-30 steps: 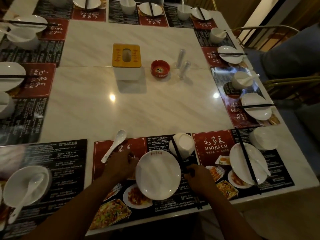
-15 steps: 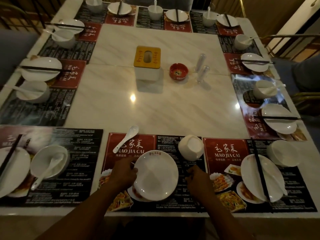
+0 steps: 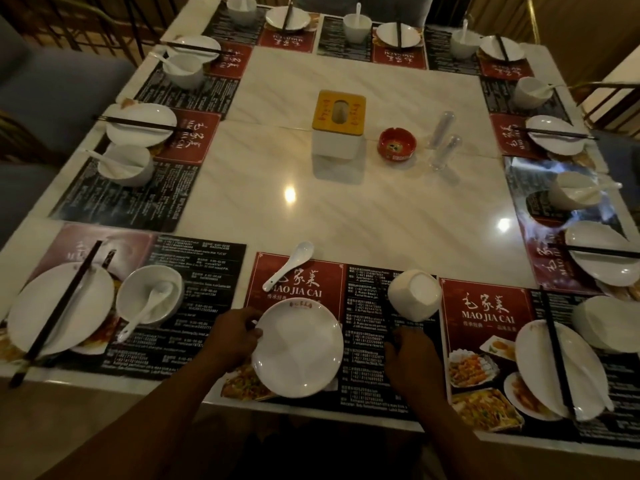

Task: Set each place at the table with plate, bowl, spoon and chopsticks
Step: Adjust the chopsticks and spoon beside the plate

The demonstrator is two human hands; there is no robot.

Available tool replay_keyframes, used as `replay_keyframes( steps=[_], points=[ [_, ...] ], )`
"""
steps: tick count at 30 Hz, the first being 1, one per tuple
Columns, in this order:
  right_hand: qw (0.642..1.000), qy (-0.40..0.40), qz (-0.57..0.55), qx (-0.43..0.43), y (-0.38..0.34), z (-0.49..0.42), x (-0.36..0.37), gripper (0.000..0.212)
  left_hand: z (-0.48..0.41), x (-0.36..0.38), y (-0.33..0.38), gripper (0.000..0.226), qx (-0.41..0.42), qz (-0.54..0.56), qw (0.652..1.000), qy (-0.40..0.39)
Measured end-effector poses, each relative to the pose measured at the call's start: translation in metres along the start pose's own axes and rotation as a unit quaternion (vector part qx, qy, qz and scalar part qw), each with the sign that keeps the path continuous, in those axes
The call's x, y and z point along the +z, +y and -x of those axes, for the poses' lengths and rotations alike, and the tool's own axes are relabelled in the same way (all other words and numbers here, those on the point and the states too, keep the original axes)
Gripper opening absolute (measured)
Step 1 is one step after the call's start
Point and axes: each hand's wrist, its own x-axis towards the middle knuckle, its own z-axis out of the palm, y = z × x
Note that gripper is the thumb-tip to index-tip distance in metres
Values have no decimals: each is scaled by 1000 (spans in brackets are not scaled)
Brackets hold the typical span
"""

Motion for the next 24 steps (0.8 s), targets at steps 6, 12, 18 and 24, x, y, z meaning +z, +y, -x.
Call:
replay_keyframes(
  steps=[6, 12, 18, 24],
  points=[
    [983, -122, -139, 3, -57, 16, 19, 28, -4, -2, -8, 32, 17, 24, 999, -19],
    [980, -88, -155, 84, -75, 20, 47, 23, -4, -7, -18, 37, 31, 28, 999, -33],
    [975, -70, -175, 115, -81, 24, 55, 16, -13, -16, -27, 27, 13, 51, 998, -33],
    [971, -59, -192, 133, -81, 25, 57, 18, -20, -16, -30, 25, 17, 58, 997, -43]
  ],
)
